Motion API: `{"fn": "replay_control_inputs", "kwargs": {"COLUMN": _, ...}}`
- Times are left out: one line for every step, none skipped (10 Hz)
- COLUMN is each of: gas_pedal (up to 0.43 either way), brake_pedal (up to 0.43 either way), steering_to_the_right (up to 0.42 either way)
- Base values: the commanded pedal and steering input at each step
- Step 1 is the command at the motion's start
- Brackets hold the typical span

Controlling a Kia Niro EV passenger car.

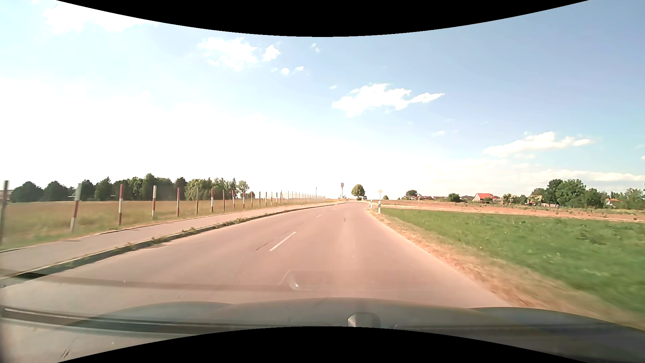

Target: Follow the waypoints while adhering to traffic rules and regulations

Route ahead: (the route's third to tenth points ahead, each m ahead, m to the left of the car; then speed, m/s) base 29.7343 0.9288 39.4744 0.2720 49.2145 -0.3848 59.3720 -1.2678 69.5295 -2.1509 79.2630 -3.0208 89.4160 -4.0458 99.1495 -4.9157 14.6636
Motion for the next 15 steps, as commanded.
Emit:
{"fn": "replay_control_inputs", "kwargs": {"gas_pedal": 0.067, "brake_pedal": 0.006, "steering_to_the_right": 0.007}}
{"fn": "replay_control_inputs", "kwargs": {"gas_pedal": 0.067, "brake_pedal": 0.006, "steering_to_the_right": 0.008}}
{"fn": "replay_control_inputs", "kwargs": {"gas_pedal": 0.067, "brake_pedal": 0.006, "steering_to_the_right": 0.009}}
{"fn": "replay_control_inputs", "kwargs": {"gas_pedal": 0.067, "brake_pedal": 0.006, "steering_to_the_right": 0.009}}
{"fn": "replay_control_inputs", "kwargs": {"gas_pedal": 0.067, "brake_pedal": 0.006, "steering_to_the_right": 0.009}}
{"fn": "replay_control_inputs", "kwargs": {"gas_pedal": 0.067, "brake_pedal": 0.006, "steering_to_the_right": 0.01}}
{"fn": "replay_control_inputs", "kwargs": {"gas_pedal": 0.067, "brake_pedal": 0.006, "steering_to_the_right": 0.012}}
{"fn": "replay_control_inputs", "kwargs": {"gas_pedal": 0.067, "brake_pedal": 0.006, "steering_to_the_right": 0.014}}
{"fn": "replay_control_inputs", "kwargs": {"gas_pedal": 0.067, "brake_pedal": 0.006, "steering_to_the_right": 0.014}}
{"fn": "replay_control_inputs", "kwargs": {"gas_pedal": 0.067, "brake_pedal": 0.006, "steering_to_the_right": 0.014}}
{"fn": "replay_control_inputs", "kwargs": {"gas_pedal": 0.067, "brake_pedal": 0.006, "steering_to_the_right": 0.014}}
{"fn": "replay_control_inputs", "kwargs": {"gas_pedal": 0.079, "brake_pedal": 0.006, "steering_to_the_right": 0.014}}
{"fn": "replay_control_inputs", "kwargs": {"gas_pedal": 0.079, "brake_pedal": 0.006, "steering_to_the_right": 0.014}}
{"fn": "replay_control_inputs", "kwargs": {"gas_pedal": 0.087, "brake_pedal": 0.006, "steering_to_the_right": 0.014}}
{"fn": "replay_control_inputs", "kwargs": {"gas_pedal": 0.087, "brake_pedal": 0.006, "steering_to_the_right": 0.014}}
